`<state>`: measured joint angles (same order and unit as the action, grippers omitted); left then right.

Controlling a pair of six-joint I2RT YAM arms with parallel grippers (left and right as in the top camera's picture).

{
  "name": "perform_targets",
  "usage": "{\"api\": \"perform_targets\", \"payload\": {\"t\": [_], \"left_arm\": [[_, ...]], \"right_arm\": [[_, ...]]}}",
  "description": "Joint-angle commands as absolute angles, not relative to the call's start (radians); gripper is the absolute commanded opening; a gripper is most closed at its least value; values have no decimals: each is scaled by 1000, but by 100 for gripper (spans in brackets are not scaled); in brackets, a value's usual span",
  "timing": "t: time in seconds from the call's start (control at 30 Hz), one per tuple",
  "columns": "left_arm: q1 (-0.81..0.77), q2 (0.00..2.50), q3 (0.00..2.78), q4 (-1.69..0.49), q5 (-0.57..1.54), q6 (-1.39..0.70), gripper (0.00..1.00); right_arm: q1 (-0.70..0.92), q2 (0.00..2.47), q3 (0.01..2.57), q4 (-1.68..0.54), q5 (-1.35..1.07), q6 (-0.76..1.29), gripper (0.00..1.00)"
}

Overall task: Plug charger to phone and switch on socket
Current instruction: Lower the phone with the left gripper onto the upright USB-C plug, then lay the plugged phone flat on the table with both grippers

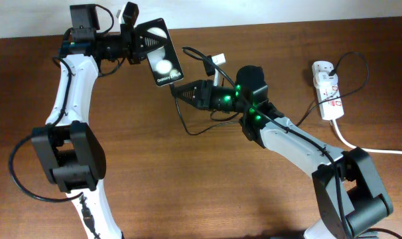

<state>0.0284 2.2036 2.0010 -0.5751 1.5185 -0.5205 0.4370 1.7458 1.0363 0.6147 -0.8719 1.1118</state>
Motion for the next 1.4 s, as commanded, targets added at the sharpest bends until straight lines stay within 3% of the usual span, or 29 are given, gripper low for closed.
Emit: {"api": "perform_targets", "payload": {"t": [0.0,0.13,0.37,0.4,0.5,0.67,0.87,1.2,1.37], "left_arm": [[25,2209,2014,-576,1572,-522,0],[30,2209,2014,-576,1563,-517,0],[29,2209,2014,-578,1527,-440,0],[28,2209,2012,-584,1509,-418,0],[26,2209,1997,-663,1394,-345,0],[24,2210,1961,-930,1078,-154,0],[-1,2210,1881,-974,918,-84,0],[-28,2240,1794,-955,810,-47,0],[-29,2329,1794,-934,823,-47,0]], "right_arm": [[430,1748,1048,617,-896,1089,15],[420,1748,1048,617,-917,1078,29],[375,1748,1048,617,-999,1069,45],[364,1748,1048,617,-1018,1052,54],[333,1748,1047,548,-1029,1033,65],[288,1748,1047,368,-1028,921,69],[288,1748,1047,191,-953,809,70],[287,1728,1048,51,-791,710,70],[288,1645,1049,-130,-630,608,70]]}}
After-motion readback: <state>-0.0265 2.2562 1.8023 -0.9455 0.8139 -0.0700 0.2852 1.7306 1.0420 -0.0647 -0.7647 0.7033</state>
